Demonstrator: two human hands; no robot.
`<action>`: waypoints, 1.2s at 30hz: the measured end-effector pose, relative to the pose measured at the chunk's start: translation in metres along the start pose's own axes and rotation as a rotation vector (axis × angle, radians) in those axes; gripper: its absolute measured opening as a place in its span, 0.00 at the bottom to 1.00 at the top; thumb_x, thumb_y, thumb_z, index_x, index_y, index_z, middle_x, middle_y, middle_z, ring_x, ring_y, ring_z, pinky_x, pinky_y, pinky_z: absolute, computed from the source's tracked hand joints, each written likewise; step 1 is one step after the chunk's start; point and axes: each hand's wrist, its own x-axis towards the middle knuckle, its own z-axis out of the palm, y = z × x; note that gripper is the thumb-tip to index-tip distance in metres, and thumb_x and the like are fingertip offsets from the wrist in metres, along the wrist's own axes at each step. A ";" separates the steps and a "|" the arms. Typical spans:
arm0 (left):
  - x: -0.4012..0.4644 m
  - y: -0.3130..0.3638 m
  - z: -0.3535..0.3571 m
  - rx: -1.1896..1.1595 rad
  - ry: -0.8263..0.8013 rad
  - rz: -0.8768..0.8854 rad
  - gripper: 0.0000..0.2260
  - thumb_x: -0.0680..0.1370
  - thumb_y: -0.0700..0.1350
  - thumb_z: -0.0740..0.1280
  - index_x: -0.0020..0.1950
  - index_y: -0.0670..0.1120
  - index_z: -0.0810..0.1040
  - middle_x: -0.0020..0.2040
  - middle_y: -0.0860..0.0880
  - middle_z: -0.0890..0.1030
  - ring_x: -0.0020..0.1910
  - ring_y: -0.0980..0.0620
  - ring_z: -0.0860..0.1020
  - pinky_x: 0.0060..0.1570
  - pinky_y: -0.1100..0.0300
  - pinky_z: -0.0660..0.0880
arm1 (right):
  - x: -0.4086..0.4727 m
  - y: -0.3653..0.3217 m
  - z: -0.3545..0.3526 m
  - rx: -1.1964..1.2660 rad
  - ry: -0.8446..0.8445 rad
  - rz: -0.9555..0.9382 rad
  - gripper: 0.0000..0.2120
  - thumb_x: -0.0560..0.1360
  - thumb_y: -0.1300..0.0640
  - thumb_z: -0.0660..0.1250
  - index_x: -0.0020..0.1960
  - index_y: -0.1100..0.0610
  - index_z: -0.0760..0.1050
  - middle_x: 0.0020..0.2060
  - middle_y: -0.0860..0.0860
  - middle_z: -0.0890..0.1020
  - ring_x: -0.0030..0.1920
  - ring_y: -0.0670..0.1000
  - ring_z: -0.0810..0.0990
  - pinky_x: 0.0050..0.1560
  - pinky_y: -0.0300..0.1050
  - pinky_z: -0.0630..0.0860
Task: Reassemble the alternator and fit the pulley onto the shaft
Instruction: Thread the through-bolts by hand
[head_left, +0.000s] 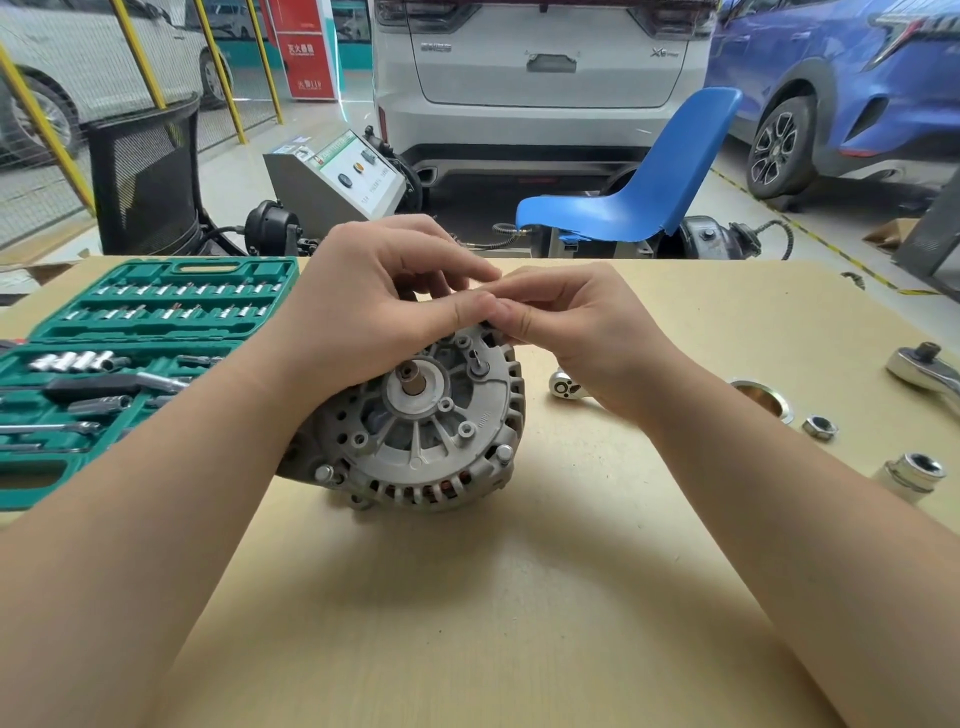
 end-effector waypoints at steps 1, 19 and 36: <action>0.000 0.000 0.000 -0.015 0.016 -0.009 0.10 0.77 0.50 0.80 0.57 0.50 0.89 0.48 0.53 0.86 0.45 0.51 0.84 0.44 0.63 0.80 | 0.000 0.000 0.001 0.006 0.003 -0.006 0.10 0.79 0.62 0.73 0.59 0.63 0.85 0.50 0.59 0.88 0.52 0.58 0.87 0.54 0.49 0.82; 0.000 -0.001 0.003 0.031 0.054 -0.006 0.07 0.76 0.51 0.80 0.50 0.50 0.90 0.44 0.54 0.86 0.43 0.54 0.84 0.43 0.62 0.80 | -0.003 -0.002 -0.002 -0.023 -0.010 0.017 0.12 0.79 0.63 0.73 0.62 0.63 0.84 0.53 0.59 0.88 0.56 0.61 0.86 0.59 0.59 0.82; 0.003 0.001 0.002 0.062 0.010 -0.005 0.06 0.78 0.43 0.78 0.54 0.49 0.90 0.48 0.53 0.86 0.47 0.55 0.83 0.46 0.66 0.77 | -0.004 -0.003 -0.001 -0.033 -0.009 0.028 0.12 0.81 0.63 0.70 0.64 0.61 0.83 0.54 0.57 0.88 0.54 0.54 0.86 0.55 0.52 0.83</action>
